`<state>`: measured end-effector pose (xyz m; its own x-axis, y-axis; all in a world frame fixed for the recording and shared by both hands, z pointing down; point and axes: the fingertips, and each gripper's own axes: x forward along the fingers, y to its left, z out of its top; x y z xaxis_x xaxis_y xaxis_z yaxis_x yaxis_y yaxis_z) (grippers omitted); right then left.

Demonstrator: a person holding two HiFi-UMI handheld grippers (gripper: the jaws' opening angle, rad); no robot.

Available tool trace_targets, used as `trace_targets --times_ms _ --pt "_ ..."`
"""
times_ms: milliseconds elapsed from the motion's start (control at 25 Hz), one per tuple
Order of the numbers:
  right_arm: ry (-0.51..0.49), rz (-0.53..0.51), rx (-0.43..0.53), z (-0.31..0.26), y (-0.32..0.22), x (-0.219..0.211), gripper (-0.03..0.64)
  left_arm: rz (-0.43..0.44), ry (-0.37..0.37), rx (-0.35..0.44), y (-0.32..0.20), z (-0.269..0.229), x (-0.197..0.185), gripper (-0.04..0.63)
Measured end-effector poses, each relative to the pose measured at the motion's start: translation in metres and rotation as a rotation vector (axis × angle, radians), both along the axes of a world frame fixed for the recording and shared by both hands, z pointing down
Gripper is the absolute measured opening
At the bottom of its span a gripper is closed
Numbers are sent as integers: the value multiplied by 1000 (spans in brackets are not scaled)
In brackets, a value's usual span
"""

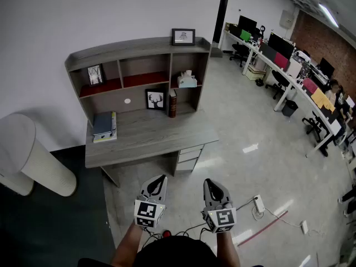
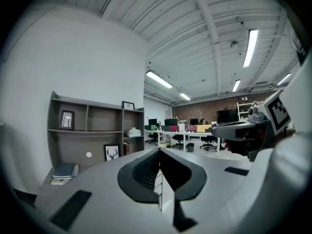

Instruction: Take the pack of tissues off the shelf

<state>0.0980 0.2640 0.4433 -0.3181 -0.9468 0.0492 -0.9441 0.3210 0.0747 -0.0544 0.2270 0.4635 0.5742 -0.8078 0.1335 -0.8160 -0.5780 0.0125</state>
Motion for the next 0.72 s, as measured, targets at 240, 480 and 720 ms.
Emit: trace_targets --times_ms 240,480,720 --pt "4 -4 -2 2 -9 -4 31 -2 6 1 -8 2 -3 8" --pt "-3 5 -7 5 -15 -9 31 11 6 -3 -15 5 -6 8" --pt "-3 28 -27 12 -22 -11 32 26 5 -9 -26 8 -6 8"
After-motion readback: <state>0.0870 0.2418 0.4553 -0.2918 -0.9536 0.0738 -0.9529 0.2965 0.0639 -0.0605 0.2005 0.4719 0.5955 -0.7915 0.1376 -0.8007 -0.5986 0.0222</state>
